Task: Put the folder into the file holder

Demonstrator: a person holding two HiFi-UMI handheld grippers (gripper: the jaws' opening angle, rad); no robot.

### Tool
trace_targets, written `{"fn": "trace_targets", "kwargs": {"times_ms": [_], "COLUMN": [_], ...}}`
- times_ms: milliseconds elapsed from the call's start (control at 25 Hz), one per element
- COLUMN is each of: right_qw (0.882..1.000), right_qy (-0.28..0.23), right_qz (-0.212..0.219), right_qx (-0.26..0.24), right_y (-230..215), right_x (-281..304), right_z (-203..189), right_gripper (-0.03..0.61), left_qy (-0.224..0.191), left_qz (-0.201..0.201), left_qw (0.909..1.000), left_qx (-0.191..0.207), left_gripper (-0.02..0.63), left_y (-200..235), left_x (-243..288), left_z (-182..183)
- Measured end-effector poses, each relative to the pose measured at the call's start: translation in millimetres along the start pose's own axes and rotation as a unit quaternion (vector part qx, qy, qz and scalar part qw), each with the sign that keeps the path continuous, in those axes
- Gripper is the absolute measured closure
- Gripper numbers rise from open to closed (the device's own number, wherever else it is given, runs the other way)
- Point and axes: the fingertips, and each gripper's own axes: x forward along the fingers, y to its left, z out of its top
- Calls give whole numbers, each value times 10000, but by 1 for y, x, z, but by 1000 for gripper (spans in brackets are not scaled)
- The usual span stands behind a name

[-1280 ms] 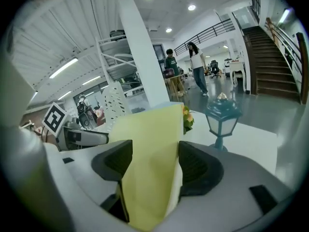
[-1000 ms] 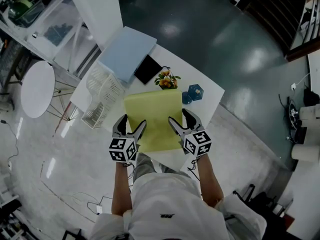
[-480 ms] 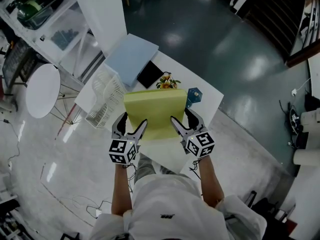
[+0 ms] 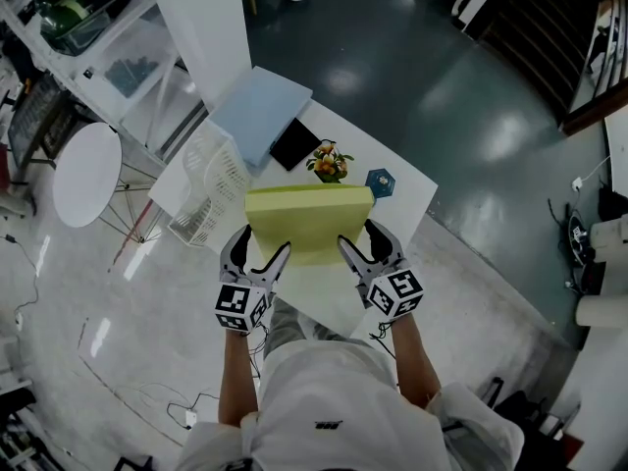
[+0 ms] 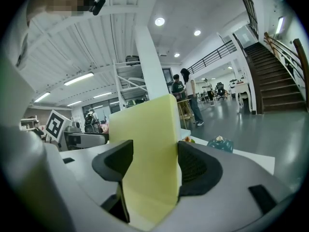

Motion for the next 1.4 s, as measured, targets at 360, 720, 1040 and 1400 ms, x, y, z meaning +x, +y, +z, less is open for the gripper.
{"fn": "trace_targets", "kwargs": {"times_ms": [360,720,1040,1400], "right_qw": [9996,9972,9948,9966], "right_qy": [-248,-732,-937,-743], "right_qz": [43,162,278,289], "right_qx": [-158,-71,-280,-208], "right_y": [17,15,7,12], "right_x": [-34,-39,-34,-52], "right_z": [-12,-2,-11,-31], "right_gripper": [287,299,308,319], "left_qy": [-204,-494,-540,-506], "left_qz": [-90,-124,-249,-453], "left_qw": [9996,9984,9971,9965], "left_qx": [151,263,475,479], "left_gripper": [238,238,238,238], "left_y": [-24,-29,-26,-37], "left_x": [-29,-35,-26,-39], "left_z": [-13,-1,-7,-14]}}
